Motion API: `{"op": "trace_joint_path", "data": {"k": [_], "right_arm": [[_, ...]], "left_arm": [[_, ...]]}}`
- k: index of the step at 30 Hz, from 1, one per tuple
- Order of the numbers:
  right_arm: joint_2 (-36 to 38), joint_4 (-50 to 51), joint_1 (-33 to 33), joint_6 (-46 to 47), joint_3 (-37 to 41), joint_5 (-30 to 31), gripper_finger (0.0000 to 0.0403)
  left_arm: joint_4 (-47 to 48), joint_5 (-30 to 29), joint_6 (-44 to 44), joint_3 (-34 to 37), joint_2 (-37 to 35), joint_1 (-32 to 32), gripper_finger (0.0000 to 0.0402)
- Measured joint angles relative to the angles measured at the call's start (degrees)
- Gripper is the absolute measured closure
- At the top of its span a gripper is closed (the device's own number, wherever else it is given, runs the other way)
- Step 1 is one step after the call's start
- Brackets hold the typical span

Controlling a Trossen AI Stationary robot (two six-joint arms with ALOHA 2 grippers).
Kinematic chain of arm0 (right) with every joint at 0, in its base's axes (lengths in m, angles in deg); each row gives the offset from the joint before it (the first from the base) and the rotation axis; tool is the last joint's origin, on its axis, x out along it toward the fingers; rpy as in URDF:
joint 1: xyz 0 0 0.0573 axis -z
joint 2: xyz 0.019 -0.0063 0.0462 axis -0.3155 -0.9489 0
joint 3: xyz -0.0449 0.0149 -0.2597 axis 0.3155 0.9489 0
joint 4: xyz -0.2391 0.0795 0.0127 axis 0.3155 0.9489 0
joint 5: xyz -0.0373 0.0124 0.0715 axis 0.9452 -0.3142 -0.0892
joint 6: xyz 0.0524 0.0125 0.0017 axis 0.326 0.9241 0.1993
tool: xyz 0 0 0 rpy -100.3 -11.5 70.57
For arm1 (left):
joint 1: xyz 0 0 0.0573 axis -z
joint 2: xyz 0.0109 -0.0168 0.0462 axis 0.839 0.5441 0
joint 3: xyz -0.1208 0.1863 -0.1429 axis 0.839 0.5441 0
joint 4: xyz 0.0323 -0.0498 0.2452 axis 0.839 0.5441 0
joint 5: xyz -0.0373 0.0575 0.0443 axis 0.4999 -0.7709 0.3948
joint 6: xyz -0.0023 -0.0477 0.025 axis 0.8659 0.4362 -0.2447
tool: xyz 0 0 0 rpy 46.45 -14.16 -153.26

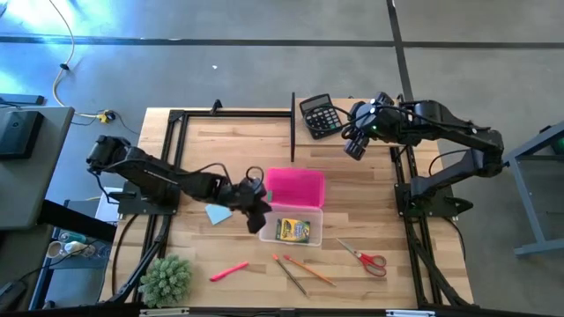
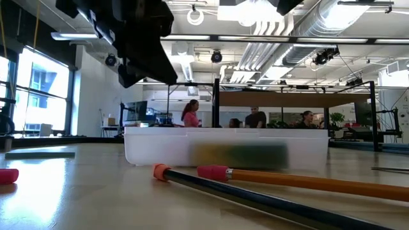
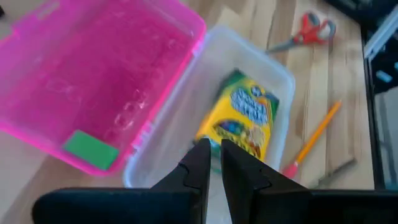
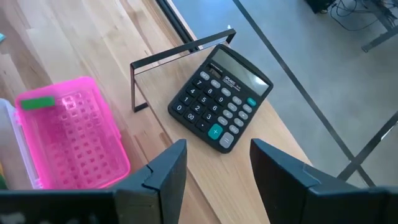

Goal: Pack school essentials
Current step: Put the orange scissors into the pink supply box

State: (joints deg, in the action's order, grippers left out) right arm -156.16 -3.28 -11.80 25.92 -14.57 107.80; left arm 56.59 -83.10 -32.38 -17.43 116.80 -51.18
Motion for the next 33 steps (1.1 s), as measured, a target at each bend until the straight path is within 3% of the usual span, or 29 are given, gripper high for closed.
{"op": "trace_joint_path", "data": {"k": [7,13,16,25,33], "right_arm": [[0.0,0.0,0.0,0.2,0.0,-1.0,0.0236],[0.0,0.0,0.0,1.6,0.0,-5.8,0.0236],[0.0,0.0,0.0,1.4,0.0,-8.8,0.0236],[0.0,0.0,0.3,1.1,0.0,-8.0,0.0236],[0.0,-0.7,0.3,0.0,3.0,-7.9,0.0236]], "left_arm": [[0.2,-5.4,-2.4,0.0,0.0,0.6,0.0382],[0.0,-5.5,-5.5,0.0,0.0,-2.7,0.0367],[-0.1,-4.9,-8.6,0.0,0.0,-4.2,0.0346],[-0.4,-3.6,-23.5,0.0,-0.1,-8.2,0.0257],[-0.3,8.3,-30.9,0.0,0.9,-15.1,0.0242]]}}
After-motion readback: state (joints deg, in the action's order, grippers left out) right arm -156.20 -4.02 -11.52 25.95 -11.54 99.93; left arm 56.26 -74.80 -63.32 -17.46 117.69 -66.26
